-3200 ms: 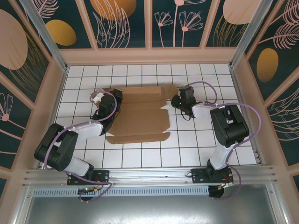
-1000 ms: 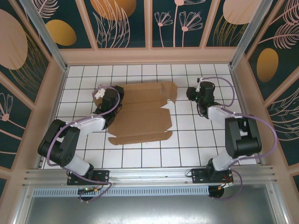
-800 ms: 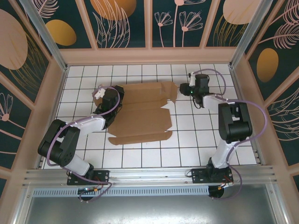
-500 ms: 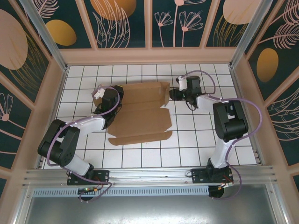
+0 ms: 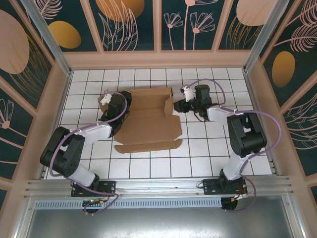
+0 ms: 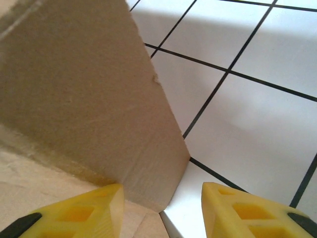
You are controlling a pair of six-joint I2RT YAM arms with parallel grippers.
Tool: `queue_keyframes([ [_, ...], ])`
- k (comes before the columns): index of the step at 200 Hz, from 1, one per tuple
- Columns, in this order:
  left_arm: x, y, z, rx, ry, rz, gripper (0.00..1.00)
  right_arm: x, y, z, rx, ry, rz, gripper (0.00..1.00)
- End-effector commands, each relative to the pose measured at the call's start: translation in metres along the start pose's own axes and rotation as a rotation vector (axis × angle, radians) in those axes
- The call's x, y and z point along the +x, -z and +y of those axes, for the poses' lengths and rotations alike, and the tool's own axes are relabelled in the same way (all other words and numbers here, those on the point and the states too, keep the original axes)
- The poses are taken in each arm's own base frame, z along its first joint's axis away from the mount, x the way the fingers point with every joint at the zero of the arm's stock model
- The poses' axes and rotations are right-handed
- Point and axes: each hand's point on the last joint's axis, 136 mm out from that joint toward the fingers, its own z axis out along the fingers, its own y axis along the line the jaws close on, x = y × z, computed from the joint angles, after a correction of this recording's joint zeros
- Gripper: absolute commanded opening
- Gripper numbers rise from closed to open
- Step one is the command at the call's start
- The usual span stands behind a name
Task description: Fold the paper box
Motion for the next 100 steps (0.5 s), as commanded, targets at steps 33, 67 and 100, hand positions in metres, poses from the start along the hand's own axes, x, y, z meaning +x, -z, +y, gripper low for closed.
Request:
queue_keyframes([
  [33,0.006,0.002,0.008,-0.025,-0.028,0.019,0.0,-0.009,0.011,0.038,-0.081,0.172,-0.072,0.49],
  [67,0.006,0.002,0.008,-0.021,-0.025,0.024,0.0,-0.012,0.012,0.029,0.007,0.216,-0.098,0.52],
  [100,0.008,0.004,0.01,-0.019,-0.024,0.032,0.0,-0.022,0.007,0.006,0.125,0.233,-0.099,0.52],
])
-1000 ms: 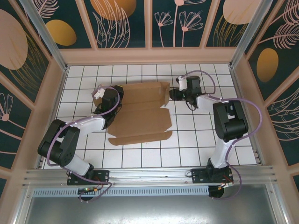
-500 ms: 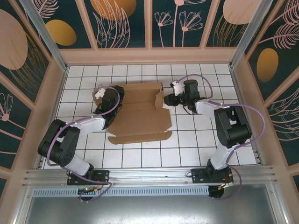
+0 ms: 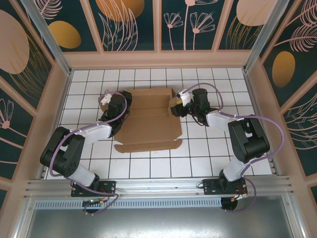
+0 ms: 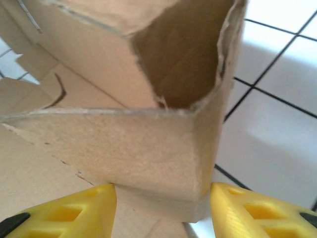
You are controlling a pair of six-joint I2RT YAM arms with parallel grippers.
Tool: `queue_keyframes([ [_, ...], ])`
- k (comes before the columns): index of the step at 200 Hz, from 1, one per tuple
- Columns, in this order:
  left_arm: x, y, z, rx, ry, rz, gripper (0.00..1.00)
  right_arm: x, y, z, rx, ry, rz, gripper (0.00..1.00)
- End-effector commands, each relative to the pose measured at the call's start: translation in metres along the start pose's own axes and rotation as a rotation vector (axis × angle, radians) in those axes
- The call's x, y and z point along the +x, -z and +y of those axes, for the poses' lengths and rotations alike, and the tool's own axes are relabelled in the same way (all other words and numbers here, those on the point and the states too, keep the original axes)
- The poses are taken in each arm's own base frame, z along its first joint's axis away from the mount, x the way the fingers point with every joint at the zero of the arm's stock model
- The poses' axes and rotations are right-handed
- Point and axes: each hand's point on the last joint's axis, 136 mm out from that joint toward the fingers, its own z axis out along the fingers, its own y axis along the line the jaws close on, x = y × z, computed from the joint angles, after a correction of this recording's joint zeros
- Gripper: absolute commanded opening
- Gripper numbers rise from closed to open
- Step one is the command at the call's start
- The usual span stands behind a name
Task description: Fold the paper box
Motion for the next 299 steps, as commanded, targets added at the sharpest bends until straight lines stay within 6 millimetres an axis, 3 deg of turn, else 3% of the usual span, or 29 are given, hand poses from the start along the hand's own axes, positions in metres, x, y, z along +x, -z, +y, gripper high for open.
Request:
queue_keyframes([
  [1,0.006,0.004,0.01,-0.022,-0.024,0.024,0.0,-0.021,-0.001,-0.018,0.105,0.066,-0.049,0.52],
  [38,0.008,0.006,0.014,-0.024,-0.024,0.032,0.0,-0.031,-0.009,0.002,0.055,0.118,-0.054,0.43],
  [70,0.009,0.007,0.015,-0.021,-0.023,0.038,0.0,-0.027,-0.016,0.014,0.083,0.184,-0.038,0.35],
  [108,0.009,0.009,0.016,-0.019,-0.022,0.04,0.0,-0.031,-0.015,-0.011,0.257,0.158,-0.049,0.17],
  [182,0.01,0.015,0.025,-0.028,-0.029,0.05,0.0,-0.038,-0.012,-0.038,0.454,0.14,-0.028,0.26],
  [225,0.009,0.017,0.027,-0.034,-0.035,0.047,0.0,-0.039,-0.015,-0.044,0.477,0.151,0.001,0.39],
  [299,0.004,0.013,0.02,-0.058,-0.041,0.027,0.0,-0.034,-0.036,-0.044,0.421,0.164,-0.002,0.45],
])
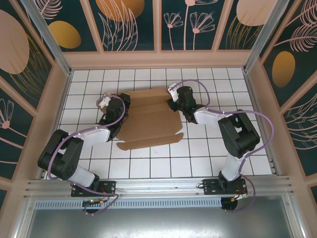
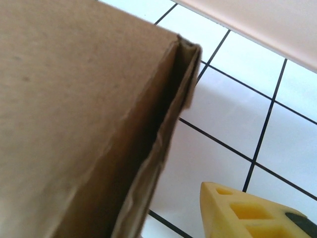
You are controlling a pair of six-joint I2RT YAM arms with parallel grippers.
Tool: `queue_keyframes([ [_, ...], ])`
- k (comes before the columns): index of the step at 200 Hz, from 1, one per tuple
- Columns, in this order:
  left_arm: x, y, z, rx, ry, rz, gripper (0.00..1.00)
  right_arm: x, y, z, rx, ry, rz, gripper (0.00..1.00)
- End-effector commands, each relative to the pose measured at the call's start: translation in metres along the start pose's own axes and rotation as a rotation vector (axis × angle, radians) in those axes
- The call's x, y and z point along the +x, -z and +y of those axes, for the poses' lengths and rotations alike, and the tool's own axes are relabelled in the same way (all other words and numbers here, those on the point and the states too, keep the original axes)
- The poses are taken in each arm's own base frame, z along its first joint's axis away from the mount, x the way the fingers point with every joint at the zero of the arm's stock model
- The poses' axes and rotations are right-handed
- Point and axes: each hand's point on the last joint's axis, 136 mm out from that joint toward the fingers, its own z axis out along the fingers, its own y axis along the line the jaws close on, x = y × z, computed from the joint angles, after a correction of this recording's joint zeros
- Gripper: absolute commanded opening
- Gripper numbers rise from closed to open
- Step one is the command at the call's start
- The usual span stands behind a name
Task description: Fold the paper box
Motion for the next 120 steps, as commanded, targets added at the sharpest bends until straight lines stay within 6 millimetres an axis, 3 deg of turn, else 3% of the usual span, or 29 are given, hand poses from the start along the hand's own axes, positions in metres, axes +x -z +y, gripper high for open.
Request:
queue_keyframes([
  [1,0.007,0.002,0.014,-0.079,-0.048,0.032,0.0,-0.007,-0.009,-0.014,0.04,0.007,-0.036,0.45],
  [40,0.007,-0.002,0.016,-0.115,-0.039,0.028,0.0,-0.005,-0.018,-0.008,-0.014,0.001,-0.065,0.41],
  [120,0.009,-0.007,0.016,-0.13,-0.013,0.03,0.0,0.006,-0.038,-0.011,0.024,-0.073,-0.02,0.15],
])
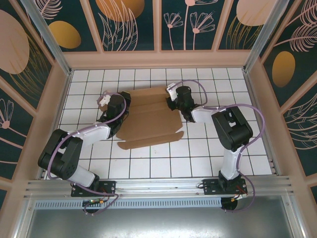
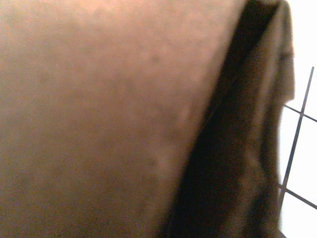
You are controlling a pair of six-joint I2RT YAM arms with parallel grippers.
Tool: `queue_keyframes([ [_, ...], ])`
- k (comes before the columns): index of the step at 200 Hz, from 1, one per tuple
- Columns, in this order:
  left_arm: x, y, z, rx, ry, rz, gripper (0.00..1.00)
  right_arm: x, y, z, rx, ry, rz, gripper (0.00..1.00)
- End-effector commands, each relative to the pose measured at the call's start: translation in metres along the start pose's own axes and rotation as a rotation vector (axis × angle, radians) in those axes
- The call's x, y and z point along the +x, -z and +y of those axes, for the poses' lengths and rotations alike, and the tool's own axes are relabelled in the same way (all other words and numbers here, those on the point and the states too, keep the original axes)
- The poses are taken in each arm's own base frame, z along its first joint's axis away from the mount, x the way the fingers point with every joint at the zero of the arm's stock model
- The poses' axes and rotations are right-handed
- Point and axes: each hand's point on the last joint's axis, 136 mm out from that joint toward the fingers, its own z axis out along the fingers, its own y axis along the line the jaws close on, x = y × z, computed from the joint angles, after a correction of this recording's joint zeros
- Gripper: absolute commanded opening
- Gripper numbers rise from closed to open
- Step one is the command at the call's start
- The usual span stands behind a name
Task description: Fold the paper box
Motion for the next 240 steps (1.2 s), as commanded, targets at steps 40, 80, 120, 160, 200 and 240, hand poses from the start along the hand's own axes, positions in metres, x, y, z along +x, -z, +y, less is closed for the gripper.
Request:
queue_keyframes([
  [40,0.009,-0.005,0.015,-0.098,-0.015,0.031,0.0,0.013,-0.009,-0.027,0.183,-0.069,0.088,0.03],
  [80,0.005,-0.006,0.007,-0.108,0.001,0.011,0.0,0.023,-0.011,-0.032,0.303,-0.093,0.179,0.0],
  [120,0.005,-0.009,0.003,-0.127,0.019,0.01,0.0,0.032,-0.008,-0.047,0.519,-0.148,0.235,0.0],
  [160,0.008,-0.008,-0.001,-0.105,-0.01,0.035,0.15,0.039,-0.011,-0.041,0.441,-0.193,0.252,0.0],
  [200,0.0,0.019,-0.03,0.005,-0.166,0.056,0.51,0.032,0.006,-0.047,0.382,-0.229,0.188,0.0],
  [240,0.009,0.058,-0.063,0.111,-0.441,0.185,0.58,0.028,0.016,-0.036,0.306,-0.207,0.143,0.0],
])
